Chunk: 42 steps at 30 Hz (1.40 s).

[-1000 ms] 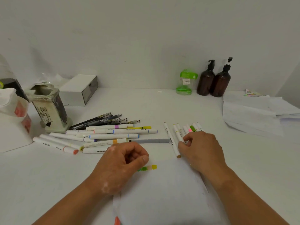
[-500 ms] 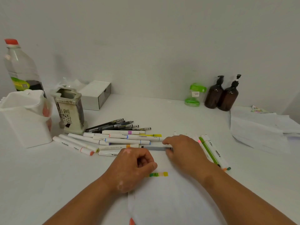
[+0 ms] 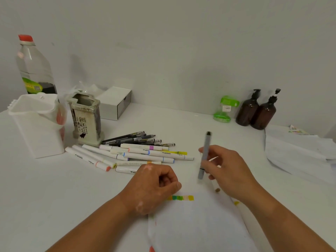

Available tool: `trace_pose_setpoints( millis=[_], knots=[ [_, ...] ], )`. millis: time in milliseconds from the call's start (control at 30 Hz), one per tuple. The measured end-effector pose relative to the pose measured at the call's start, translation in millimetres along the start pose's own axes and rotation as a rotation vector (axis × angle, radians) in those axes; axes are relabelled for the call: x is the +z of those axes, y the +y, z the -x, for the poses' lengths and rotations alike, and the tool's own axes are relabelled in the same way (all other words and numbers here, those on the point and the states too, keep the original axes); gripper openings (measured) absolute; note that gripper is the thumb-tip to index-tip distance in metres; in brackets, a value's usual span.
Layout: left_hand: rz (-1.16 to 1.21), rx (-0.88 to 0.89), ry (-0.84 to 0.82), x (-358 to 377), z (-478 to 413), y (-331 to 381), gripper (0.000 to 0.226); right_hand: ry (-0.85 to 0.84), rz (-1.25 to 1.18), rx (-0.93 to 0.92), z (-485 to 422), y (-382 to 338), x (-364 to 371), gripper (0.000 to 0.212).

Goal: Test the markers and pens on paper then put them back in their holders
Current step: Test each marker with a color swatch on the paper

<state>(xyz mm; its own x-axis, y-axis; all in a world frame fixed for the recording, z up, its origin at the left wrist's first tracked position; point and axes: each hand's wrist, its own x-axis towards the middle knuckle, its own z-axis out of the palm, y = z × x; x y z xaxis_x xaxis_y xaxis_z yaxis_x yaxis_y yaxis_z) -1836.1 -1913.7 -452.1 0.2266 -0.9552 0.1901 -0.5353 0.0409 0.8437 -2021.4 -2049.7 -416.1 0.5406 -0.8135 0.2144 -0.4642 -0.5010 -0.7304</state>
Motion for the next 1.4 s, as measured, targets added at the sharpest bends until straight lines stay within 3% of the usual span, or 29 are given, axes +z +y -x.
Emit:
trace_pose_setpoints(
  millis=[133,233,367,633,767,933,1233,1400],
  knots=[
    [-0.033,0.074,0.011,4,5,8,0.005,-0.037,-0.485,0.217,27,0,-5,0.012],
    [-0.046,0.119,0.04,6,8,14,0.014,-0.034,-0.628,0.232,39,1,-1,0.009],
    [-0.058,0.163,0.002,13,12,18,0.027,-0.076,-0.607,0.163,46,1,10,0.013],
    [-0.18,0.203,-0.119,19,9,16,0.011,-0.109,-0.549,0.074,55,3,15,0.021],
    [-0.245,0.258,-0.162,23,9,16,0.025,-0.149,-0.54,0.011,57,3,13,0.02],
    [-0.291,0.312,-0.145,24,8,16,0.037,-0.17,-0.59,0.017,58,2,14,0.021],
    [-0.314,0.343,-0.086,23,9,17,0.026,-0.174,-0.624,-0.009,61,-3,12,0.016],
    [-0.453,0.178,-0.085,23,11,8,0.059,-0.01,-0.689,0.096,57,-1,10,0.009]
  ],
)
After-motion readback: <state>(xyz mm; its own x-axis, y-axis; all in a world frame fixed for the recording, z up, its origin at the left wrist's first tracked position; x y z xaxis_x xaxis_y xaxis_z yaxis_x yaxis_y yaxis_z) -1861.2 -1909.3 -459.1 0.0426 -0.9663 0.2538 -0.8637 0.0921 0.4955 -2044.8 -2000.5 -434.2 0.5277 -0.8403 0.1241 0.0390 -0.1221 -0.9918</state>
